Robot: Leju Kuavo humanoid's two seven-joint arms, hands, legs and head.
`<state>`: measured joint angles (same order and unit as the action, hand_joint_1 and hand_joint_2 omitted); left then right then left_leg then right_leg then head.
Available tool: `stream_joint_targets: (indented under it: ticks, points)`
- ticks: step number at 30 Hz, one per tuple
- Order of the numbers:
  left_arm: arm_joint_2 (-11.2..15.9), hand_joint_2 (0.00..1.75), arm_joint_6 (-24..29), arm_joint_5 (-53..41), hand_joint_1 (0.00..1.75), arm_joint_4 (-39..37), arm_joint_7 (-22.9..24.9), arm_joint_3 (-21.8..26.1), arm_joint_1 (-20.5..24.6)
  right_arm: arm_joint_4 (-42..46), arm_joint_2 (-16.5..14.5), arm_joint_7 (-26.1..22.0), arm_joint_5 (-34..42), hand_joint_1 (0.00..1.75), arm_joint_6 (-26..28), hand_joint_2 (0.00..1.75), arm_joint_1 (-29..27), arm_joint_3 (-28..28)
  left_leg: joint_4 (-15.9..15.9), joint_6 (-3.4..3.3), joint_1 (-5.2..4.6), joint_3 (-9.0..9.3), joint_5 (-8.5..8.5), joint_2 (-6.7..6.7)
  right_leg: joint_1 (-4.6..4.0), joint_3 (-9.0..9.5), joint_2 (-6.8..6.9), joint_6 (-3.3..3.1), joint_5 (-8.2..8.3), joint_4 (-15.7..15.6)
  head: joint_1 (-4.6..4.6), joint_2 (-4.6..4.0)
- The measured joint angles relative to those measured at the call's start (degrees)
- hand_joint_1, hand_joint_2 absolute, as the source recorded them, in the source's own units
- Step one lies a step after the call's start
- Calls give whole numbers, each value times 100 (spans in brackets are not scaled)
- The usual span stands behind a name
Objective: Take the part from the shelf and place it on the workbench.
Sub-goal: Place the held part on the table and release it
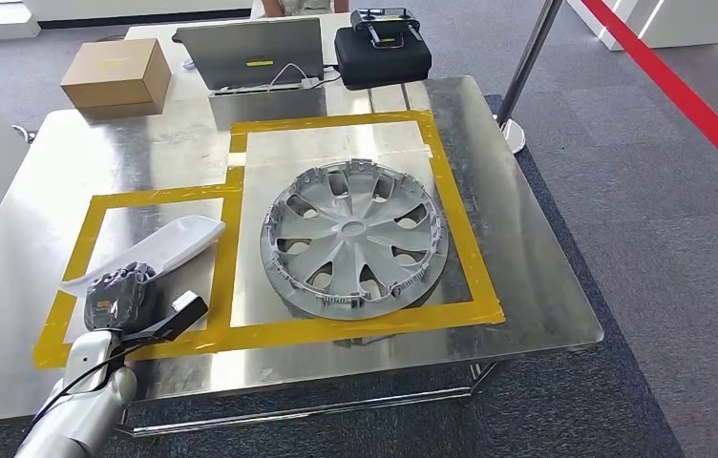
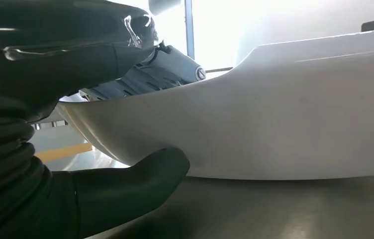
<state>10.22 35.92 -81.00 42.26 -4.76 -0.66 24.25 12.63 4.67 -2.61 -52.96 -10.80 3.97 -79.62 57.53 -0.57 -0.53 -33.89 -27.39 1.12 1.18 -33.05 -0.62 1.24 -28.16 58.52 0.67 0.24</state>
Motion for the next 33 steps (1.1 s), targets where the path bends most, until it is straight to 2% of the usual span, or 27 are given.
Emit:
stream_joint_targets:
  ticks: [5,9,15,19,22,24,28,30,33]
  points:
    - [-78,175,106,-270,175,39,61,214,-130,0,-2,-15,20,0,16,0,0,0,0,-3,0,1,-3,0,0,1,0,0,-1,-2,-1,0]
    - [-136,175,103,-379,0,98,65,427,-159,0,-2,-21,20,0,40,0,-1,0,0,-4,0,3,-3,0,0,3,0,0,0,-2,-1,0]
    - [-146,175,145,-504,0,208,92,763,-183,0,-2,-22,20,0,51,0,1,0,-1,-4,0,10,-3,0,0,11,0,0,-1,-2,1,0]
    - [-148,0,252,-519,0,265,167,997,-192,0,-3,-32,16,0,58,0,1,0,-1,-3,0,14,-4,0,0,14,-2,0,-1,-2,0,0]
    - [-149,0,364,-203,0,365,82,1232,-279,0,-3,-55,9,0,60,0,-8,-1,-1,-2,0,15,-5,-4,0,13,-4,0,-1,-2,0,0]
    - [-170,0,368,391,0,524,-208,1393,-398,2,-3,-60,4,0,60,0,-16,-2,-1,-2,0,15,-5,-7,-1,12,-4,0,-2,-3,0,0]
    - [-349,0,179,2602,0,1175,-1293,1757,-718,4,-3,-25,15,0,53,0,-27,-12,-1,-2,0,15,-8,-9,-1,13,-5,0,-2,-8,-1,0]
    - [-512,0,-59,3875,0,1703,-1846,1968,-923,4,-3,-9,20,0,54,0,-34,-21,-1,-5,0,15,-11,-10,-1,14,-6,1,-3,-11,-1,0]
    - [-787,0,-523,5421,0,2573,-2411,2263,-1229,4,-4,-2,20,0,69,0,-45,-30,-1,-10,0,14,-14,-11,-1,17,-6,1,-3,-15,-1,0]
